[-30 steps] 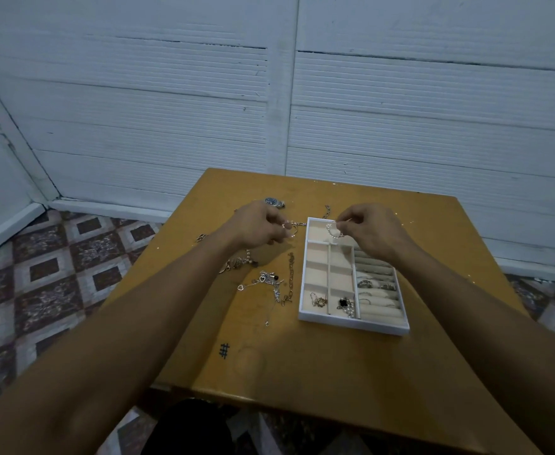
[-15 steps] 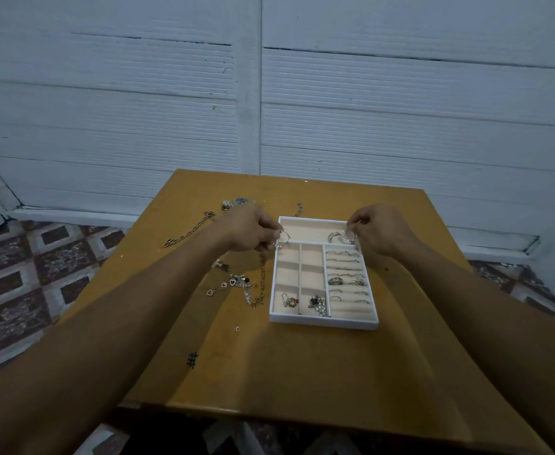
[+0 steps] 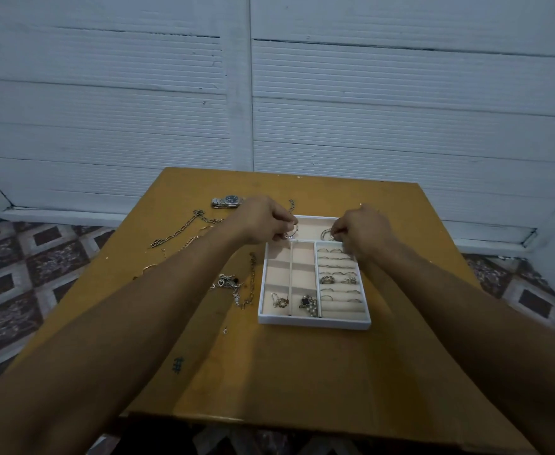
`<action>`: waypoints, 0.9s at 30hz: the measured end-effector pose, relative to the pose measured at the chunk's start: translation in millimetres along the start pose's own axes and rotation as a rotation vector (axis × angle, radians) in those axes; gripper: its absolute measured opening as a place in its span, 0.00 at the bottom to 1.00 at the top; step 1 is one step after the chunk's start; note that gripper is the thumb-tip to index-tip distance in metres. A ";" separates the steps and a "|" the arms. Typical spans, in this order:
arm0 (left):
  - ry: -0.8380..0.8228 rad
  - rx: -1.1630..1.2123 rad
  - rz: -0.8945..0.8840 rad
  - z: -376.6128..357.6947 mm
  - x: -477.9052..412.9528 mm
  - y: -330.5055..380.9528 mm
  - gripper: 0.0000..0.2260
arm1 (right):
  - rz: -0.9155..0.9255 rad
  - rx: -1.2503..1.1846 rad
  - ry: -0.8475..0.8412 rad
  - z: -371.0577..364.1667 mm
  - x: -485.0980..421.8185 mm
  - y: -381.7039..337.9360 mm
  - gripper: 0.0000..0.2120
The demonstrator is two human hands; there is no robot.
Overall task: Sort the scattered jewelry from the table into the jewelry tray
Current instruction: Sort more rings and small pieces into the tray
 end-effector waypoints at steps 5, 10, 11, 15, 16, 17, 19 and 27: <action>-0.053 -0.057 -0.002 -9.2 -5.9 6.5 0.10 | 0.001 -0.005 -0.013 -2.1 -3.0 2.3 0.10; -0.041 -0.076 -0.001 -13.0 -14.3 11.4 0.07 | 0.009 -0.031 0.006 -2.4 -3.8 2.6 0.09; -0.039 -0.078 0.005 -14.6 -16.1 11.8 0.07 | 0.013 -0.033 0.006 -1.7 -3.4 2.2 0.09; -0.023 -0.086 0.011 -23.7 -25.8 15.0 0.06 | 0.016 -0.151 0.062 7.1 -0.8 9.0 0.08; -0.014 -0.095 0.009 -26.3 -28.5 16.6 0.06 | 0.012 -0.190 0.076 10.4 0.3 12.2 0.08; -0.002 -0.113 0.004 -29.1 -31.5 18.7 0.06 | 0.008 -0.225 0.087 13.6 2.0 15.0 0.08; 0.036 -0.157 -0.018 -34.9 -37.0 23.9 0.06 | -0.006 -0.291 0.101 17.7 6.3 21.3 0.09; 0.114 -0.246 -0.042 -70.4 -56.0 29.0 0.06 | -0.065 -0.371 0.108 17.0 19.4 44.1 0.10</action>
Point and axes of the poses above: each hand's wrist, its own x-axis away from the middle knuckle, its own z-axis out of the back of the hand, y = z × x, the point moved 10 cm from there along -x, towards the middle knuckle, and after that the axes turned 2 degrees about x, right-handed, at the moved point
